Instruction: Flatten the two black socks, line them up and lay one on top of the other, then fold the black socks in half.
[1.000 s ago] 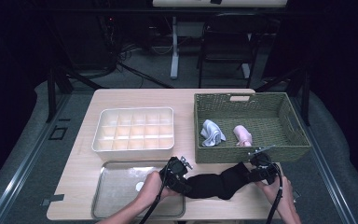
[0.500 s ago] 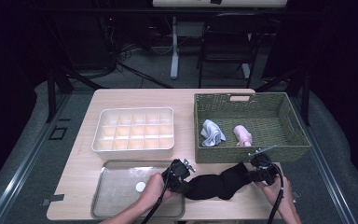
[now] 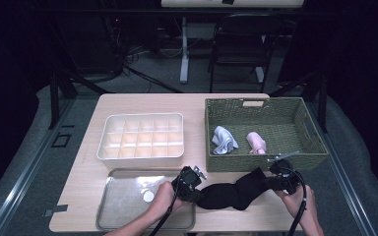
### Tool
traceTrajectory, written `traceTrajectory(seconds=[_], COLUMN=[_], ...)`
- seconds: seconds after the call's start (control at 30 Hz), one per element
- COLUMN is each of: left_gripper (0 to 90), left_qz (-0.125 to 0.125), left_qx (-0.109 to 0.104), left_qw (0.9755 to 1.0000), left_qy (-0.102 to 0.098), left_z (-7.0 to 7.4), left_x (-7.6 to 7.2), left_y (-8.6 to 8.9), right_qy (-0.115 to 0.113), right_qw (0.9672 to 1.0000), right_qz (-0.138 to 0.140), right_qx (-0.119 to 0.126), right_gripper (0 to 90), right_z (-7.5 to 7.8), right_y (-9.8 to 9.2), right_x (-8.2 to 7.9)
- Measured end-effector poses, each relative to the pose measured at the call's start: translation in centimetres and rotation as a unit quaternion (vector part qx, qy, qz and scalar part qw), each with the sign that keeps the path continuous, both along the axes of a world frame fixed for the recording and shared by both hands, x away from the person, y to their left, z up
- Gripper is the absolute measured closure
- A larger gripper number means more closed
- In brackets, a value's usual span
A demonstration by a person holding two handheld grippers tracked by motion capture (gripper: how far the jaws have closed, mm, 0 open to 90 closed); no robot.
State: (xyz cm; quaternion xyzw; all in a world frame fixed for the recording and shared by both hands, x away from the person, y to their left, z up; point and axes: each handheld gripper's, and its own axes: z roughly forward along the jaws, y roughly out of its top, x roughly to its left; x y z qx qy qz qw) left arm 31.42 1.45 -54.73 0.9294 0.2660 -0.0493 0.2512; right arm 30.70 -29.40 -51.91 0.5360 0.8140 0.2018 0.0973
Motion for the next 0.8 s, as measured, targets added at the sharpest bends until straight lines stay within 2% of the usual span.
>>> traceTrajectory(seconds=[0.3,0.33,0.4,0.47,0.57,0.77,0.8], left_gripper=[83.0,83.1,83.0,83.1,83.1,83.1,83.1], left_qz=[0.003,0.008,0.006,0.011,0.013,0.015,0.015], left_qx=[-0.006,-0.002,-0.009,-0.006,-0.016,-0.020,-0.023], left_qw=[1.0000,1.0000,0.9999,0.9999,0.9997,0.9996,0.9994], left_qy=[0.002,-0.003,0.002,0.001,0.010,0.013,0.019], left_z=[0.0,0.0,-0.1,-0.1,-0.2,-0.3,-0.3], left_x=[0.2,0.2,0.4,0.4,0.6,0.7,0.8], left_y=[-0.1,-0.1,-0.1,-0.2,-0.2,-0.3,-0.4], right_qy=[-0.006,-0.012,-0.013,-0.018,-0.024,-0.039,-0.039], right_qw=[0.9999,0.9999,0.9999,0.9998,0.9995,0.9980,0.9977], right_qz=[0.007,0.004,0.006,0.011,0.019,0.046,0.053], right_qx=[-0.013,-0.007,-0.006,-0.003,-0.003,0.016,0.017], right_gripper=[77.2,77.2,77.2,77.2,77.2,77.4,77.4], right_z=[0.6,0.7,1.1,1.5,2.1,3.3,3.5], right_y=[0.2,0.3,0.4,0.6,1.1,2.5,2.8], right_x=[-0.3,-0.4,-0.5,-0.7,-1.0,-1.8,-1.9])
